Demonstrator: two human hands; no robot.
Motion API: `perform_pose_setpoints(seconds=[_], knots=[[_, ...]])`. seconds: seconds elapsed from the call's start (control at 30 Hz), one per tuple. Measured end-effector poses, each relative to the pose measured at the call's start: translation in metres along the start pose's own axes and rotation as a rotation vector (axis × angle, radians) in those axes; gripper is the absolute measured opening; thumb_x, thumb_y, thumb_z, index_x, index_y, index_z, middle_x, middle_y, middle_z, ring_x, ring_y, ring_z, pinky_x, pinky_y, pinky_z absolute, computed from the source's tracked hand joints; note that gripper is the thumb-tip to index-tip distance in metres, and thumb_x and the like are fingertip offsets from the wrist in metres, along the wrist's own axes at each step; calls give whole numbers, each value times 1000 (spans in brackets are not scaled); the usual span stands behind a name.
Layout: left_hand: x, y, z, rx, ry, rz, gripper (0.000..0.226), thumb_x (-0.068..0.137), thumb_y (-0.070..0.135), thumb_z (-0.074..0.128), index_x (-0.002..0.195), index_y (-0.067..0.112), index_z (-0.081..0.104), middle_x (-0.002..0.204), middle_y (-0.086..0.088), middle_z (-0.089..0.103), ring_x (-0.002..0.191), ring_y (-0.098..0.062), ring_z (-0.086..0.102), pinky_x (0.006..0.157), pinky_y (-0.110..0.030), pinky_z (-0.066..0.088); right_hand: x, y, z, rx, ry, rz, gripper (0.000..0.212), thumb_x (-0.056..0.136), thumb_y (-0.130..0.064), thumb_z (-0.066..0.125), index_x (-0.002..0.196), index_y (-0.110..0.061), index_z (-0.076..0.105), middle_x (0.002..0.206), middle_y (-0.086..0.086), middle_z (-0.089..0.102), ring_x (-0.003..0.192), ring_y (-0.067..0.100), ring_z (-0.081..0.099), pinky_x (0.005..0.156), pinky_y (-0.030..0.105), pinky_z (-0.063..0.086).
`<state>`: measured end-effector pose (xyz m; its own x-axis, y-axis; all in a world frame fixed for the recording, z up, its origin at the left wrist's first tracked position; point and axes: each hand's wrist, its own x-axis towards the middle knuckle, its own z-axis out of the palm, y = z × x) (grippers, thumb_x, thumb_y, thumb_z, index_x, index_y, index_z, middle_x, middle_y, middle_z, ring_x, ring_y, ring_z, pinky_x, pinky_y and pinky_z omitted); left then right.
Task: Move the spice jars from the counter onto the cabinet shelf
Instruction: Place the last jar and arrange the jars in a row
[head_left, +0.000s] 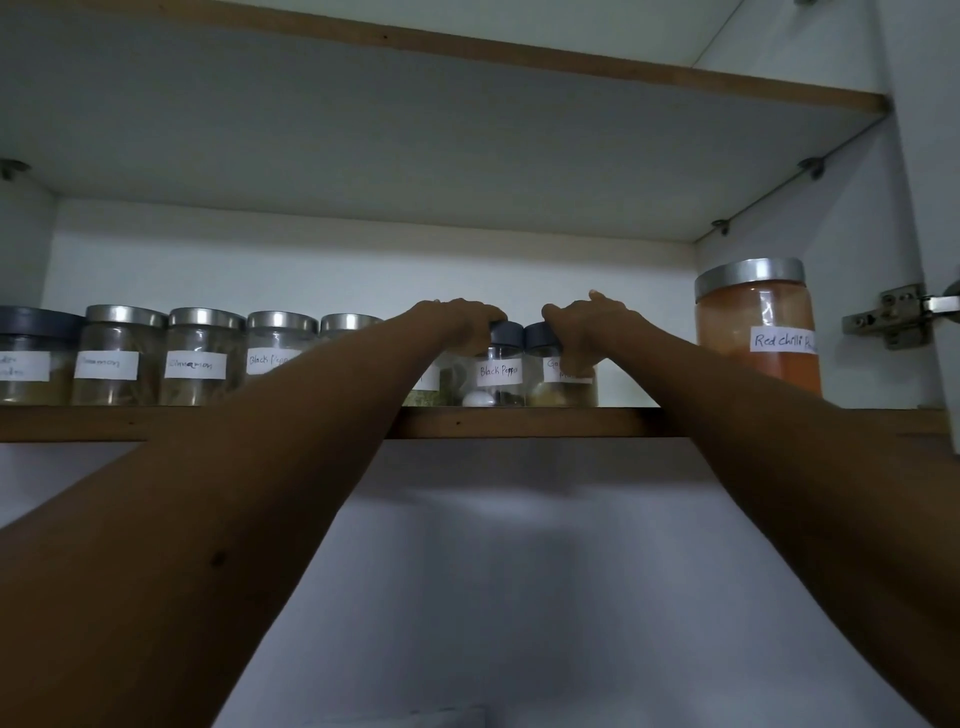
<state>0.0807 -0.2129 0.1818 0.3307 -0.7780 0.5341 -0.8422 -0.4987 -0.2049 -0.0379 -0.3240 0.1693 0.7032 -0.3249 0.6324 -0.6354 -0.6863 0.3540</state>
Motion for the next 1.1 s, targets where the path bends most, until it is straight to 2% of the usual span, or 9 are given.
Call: perform_pose_setpoints(seconds=[0.27, 0.4, 0.53, 0.6, 0.77, 0.87, 0.93, 1.0, 1.1], knots=[[4, -3, 9, 45, -7, -42, 40, 98, 25, 37, 137, 24, 33, 136, -4, 48, 125, -27, 44, 111, -49, 12, 15, 3, 13, 50, -25, -3, 30, 78, -16, 55, 100, -13, 35, 95, 8, 52, 96, 28, 51, 92, 34, 34], [9, -4, 16, 135, -29, -74, 47, 100, 29, 33, 145, 27, 21, 156, -1, 15, 143, -27, 16, 112, -56, 7, 23, 4, 21, 107, -109, -13, 34, 77, -10, 55, 101, -13, 32, 101, 12, 50, 87, 27, 48, 87, 39, 43], [8, -3, 18, 113, -13, -79, 49, 100, 25, 32, 147, 27, 18, 159, -1, -2, 145, -27, 3, 112, -59, 1, 26, 7, 31, 166, -131, -42, 55, 80, -8, 55, 128, -9, 28, 138, 17, 30, 121, 31, 40, 97, 46, 41], [7, -3, 22, 112, 7, -84, 52, 100, 22, 33, 148, 26, 14, 159, -2, -3, 145, -26, 0, 112, -59, -1, 23, 9, 36, 175, -134, -46, 81, 84, -9, 54, 146, -7, 2, 154, 14, 2, 141, 30, 14, 109, 47, 29], [-9, 5, 11, 107, 203, -38, 81, 95, 27, 48, 148, 21, -13, 156, -13, -15, 145, -26, -9, 112, -54, -7, 20, 12, 43, 140, 3, 17, 80, 92, -12, 46, 147, -10, -13, 155, 12, -16, 144, 31, 0, 115, 45, 7], [-48, 33, -14, -59, 284, -38, 64, 98, 30, 40, 150, 17, 5, 158, -12, 2, 145, -26, 0, 114, -51, -3, 19, 13, 38, 123, 130, 42, 73, 90, -13, 51, 147, -7, 6, 155, 20, 2, 139, 36, 20, 111, 45, 22], [-79, 54, -13, -149, 261, 34, 45, 100, 33, 32, 143, 20, 33, 152, -9, 29, 142, -28, 18, 116, -51, 7, 16, 10, 33, 108, 227, 22, 55, 87, -15, 55, 136, -7, 30, 141, 19, 30, 120, 35, 42, 90, 43, 41], [-109, 69, -3, -166, 218, 148, 38, 100, 36, 29, 127, 23, 53, 134, -8, 51, 128, -29, 40, 110, -49, 24, 11, 4, 25, 115, 302, 17, 40, 87, -16, 57, 122, -6, 42, 124, 15, 42, 108, 32, 48, 71, 39, 41], [-133, 81, 4, -52, 155, 224, 51, 97, 53, 23, 119, 25, 60, 115, -8, 62, 107, -26, 56, 87, -37, 39, 3, 0, 16, 84, 337, 29, 26, 84, -13, 59, 106, -2, 51, 110, 14, 48, 98, 30, 52, 64, 36, 39]])
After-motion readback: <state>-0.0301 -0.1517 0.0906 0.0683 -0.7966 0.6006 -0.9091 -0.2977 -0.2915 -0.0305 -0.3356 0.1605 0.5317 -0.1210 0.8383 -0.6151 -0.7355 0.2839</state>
